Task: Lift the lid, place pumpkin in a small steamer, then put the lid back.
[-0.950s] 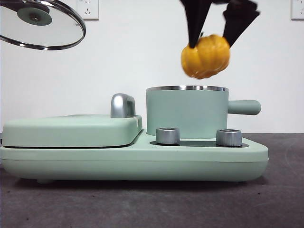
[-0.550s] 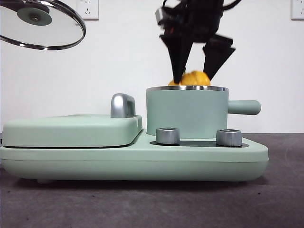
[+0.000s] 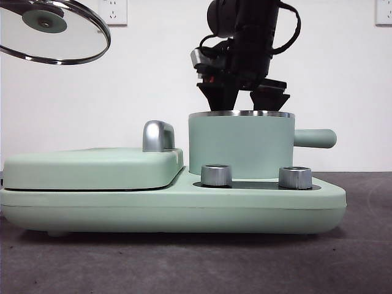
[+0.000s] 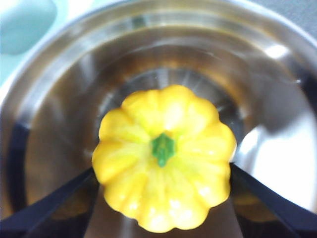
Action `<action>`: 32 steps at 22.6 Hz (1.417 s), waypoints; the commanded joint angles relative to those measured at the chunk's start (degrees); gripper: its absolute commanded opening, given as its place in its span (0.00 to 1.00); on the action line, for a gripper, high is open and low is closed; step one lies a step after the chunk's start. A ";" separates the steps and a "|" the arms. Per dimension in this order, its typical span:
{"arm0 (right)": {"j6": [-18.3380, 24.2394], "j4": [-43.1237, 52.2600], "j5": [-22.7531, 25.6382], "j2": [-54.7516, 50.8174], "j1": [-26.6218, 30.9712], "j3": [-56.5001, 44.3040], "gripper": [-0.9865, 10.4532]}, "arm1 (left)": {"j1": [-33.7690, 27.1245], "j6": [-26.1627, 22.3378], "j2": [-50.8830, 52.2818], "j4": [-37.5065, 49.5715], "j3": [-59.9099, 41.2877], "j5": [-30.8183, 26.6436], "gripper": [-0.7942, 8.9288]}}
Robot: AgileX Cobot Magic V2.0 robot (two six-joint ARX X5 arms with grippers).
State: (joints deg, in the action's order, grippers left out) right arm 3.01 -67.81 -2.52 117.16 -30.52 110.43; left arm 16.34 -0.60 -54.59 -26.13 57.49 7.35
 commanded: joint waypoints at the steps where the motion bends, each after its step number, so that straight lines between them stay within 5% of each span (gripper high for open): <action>1: 0.42 0.52 -0.09 2.49 -0.44 1.55 0.37 | 0.13 -0.44 -0.20 1.68 1.05 -0.04 0.10; 13: 0.42 -0.35 -0.59 2.49 -0.85 4.17 0.49 | 0.13 -0.39 -0.20 1.57 1.05 -0.04 0.10; 22: -2.43 -3.76 1.40 -5.55 -1.03 11.10 0.38 | 0.13 -0.39 -0.20 -0.09 1.05 -0.04 0.10; 32: -3.45 9.22 -1.09 -18.23 -1.73 -6.01 0.38 | 0.13 -0.20 -0.20 0.00 1.05 -0.04 0.10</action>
State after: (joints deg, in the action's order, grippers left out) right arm 0.60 -59.46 -3.40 99.46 -31.68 104.20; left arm 16.36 -0.60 -54.59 -27.77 57.49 7.38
